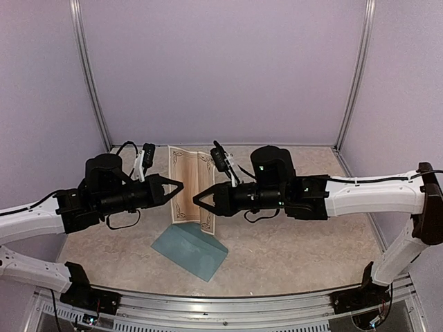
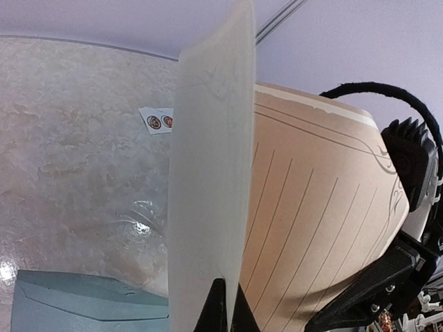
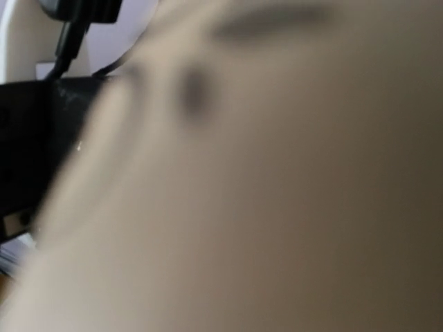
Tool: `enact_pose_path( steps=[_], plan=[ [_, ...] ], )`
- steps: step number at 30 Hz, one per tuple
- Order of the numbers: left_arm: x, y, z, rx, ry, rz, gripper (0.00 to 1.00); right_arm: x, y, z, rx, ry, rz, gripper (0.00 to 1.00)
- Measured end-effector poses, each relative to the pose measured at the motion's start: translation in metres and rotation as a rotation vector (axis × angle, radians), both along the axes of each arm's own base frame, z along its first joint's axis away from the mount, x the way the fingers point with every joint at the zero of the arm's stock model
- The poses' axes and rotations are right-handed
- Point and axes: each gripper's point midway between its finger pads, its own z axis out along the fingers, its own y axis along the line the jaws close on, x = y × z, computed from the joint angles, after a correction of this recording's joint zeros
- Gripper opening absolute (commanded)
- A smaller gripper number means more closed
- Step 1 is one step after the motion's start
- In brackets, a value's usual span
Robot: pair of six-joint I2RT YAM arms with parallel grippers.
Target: Place the letter into the envelope and seal it
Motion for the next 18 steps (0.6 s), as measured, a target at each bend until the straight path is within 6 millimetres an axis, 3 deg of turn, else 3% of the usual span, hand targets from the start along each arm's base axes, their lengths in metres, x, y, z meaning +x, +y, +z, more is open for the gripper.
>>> enact_pose_path(
  steps=[10, 18],
  plan=[
    [-0.002, -0.016, -0.012, -0.008, 0.047, -0.030, 0.00, -0.002, 0.012, -0.008, -0.013, 0.018, 0.041, 0.46],
    [-0.002, -0.023, -0.013, -0.030, 0.064, -0.033, 0.00, -0.002, 0.018, -0.011, -0.042, 0.021, 0.049, 0.51]
  ],
)
